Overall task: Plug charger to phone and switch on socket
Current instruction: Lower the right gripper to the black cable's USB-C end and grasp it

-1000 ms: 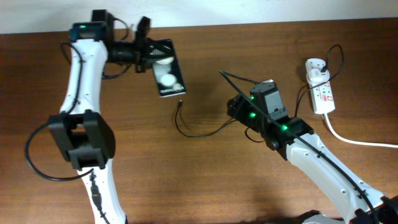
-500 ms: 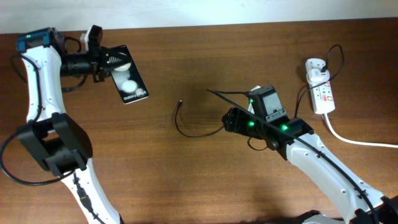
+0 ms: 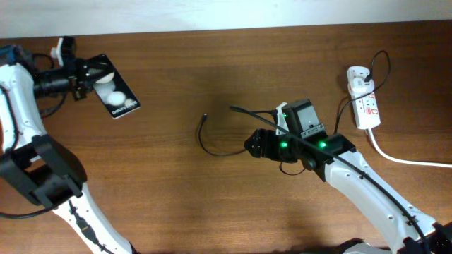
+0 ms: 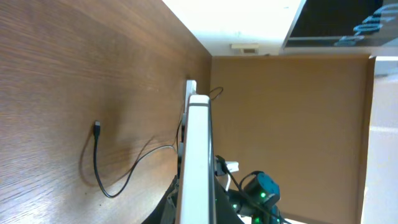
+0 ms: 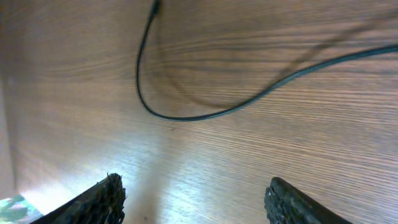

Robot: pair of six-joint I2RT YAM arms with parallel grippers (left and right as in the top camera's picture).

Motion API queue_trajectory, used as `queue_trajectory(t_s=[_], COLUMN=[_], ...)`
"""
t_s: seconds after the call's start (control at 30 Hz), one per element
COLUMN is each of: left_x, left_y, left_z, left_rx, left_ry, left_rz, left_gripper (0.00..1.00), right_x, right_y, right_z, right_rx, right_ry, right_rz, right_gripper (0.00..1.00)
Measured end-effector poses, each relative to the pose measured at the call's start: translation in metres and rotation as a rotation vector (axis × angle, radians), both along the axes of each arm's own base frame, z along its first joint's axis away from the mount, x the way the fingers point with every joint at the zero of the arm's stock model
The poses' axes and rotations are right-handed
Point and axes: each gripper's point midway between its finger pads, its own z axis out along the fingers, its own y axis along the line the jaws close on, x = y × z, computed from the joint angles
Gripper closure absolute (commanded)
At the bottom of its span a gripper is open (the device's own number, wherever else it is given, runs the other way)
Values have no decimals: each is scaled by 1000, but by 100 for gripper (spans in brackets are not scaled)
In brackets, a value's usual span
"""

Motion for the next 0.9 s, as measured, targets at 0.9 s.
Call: queue_trajectory(t_s=[0.9], left_x=[-2], left_y=[16], left_z=[0], left_rx=[-1], left_ry=[0], left_rz=[35], left_gripper=[100], right_x=[92], right_y=[120], right_z=[1], right_rx=[-72], right_ry=[44], right_rz=[83], right_gripper=[44])
